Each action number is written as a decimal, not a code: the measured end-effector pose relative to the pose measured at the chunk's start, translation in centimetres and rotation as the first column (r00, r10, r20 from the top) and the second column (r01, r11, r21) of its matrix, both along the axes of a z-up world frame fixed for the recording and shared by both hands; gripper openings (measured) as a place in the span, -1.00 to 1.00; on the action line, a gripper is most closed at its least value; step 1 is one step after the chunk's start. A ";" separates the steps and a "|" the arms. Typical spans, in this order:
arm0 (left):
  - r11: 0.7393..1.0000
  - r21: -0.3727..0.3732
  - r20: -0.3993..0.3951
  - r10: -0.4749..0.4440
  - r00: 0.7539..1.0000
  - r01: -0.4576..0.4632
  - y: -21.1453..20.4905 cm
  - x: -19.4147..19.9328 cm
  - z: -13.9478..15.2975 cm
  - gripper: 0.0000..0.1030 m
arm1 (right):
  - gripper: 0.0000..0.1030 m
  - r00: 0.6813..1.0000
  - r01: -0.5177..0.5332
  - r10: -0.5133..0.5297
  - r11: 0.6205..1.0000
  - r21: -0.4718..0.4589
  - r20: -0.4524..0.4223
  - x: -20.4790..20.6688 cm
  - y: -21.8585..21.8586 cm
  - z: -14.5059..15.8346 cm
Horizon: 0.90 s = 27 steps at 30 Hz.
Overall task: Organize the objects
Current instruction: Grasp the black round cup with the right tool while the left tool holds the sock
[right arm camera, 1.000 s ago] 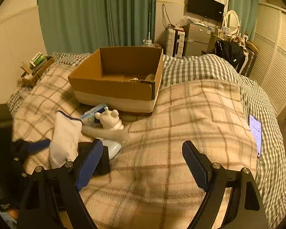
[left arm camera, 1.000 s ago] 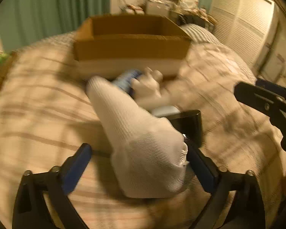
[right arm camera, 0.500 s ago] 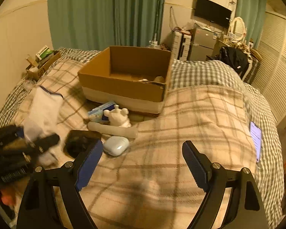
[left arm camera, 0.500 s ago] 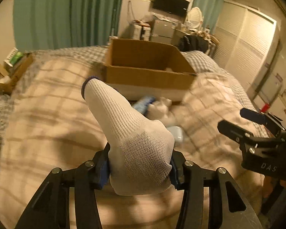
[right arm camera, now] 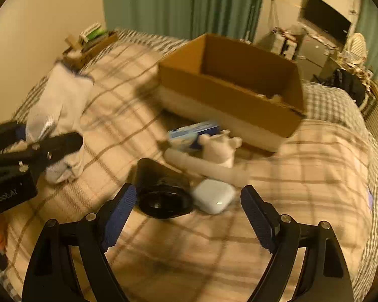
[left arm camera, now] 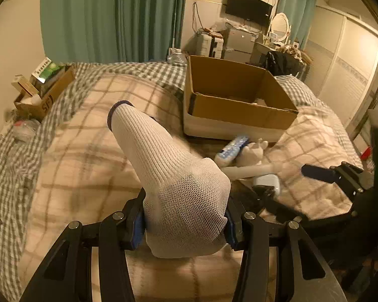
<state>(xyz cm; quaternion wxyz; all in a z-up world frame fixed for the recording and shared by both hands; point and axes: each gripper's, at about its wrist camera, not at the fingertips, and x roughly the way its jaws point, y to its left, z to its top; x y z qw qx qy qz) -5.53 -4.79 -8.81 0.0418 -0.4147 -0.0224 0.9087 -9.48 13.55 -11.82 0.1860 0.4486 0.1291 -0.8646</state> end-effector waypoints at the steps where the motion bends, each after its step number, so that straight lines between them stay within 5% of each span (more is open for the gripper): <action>1: 1.000 -0.008 -0.004 0.002 1.000 -0.002 -0.1 0.0 -0.1 -0.02 | 0.65 1.000 -0.008 0.008 1.000 0.007 0.015 -0.1 -0.4 -0.4; 8: 1.000 0.000 -0.006 -0.007 1.000 0.007 -0.4 0.0 -1.0 -0.02 | 0.64 0.995 -0.033 0.030 0.999 0.036 0.095 -1.4 -2.5 -2.9; 12: 0.999 -0.026 -0.030 -0.033 0.999 0.032 0.2 0.6 -1.1 -0.02 | 0.24 0.993 -0.031 0.026 0.998 0.048 0.115 -1.5 -2.7 -3.5; 15: 0.999 -0.021 -0.040 -0.036 0.999 0.036 0.2 1.0 -1.0 -0.02 | 0.24 0.996 -0.018 0.014 0.998 0.053 0.091 -0.8 -2.4 -3.1; 22: 0.997 -0.032 -0.024 -0.069 0.997 0.069 0.9 1.6 0.6 -0.03 | 0.23 0.999 0.042 -0.040 0.998 0.052 -0.036 1.1 0.6 2.2; 27: 0.991 -0.039 -0.063 -0.129 0.990 0.127 2.4 1.8 4.1 -0.03 | 0.23 0.988 0.074 -0.066 0.996 0.054 -0.142 2.1 2.7 8.7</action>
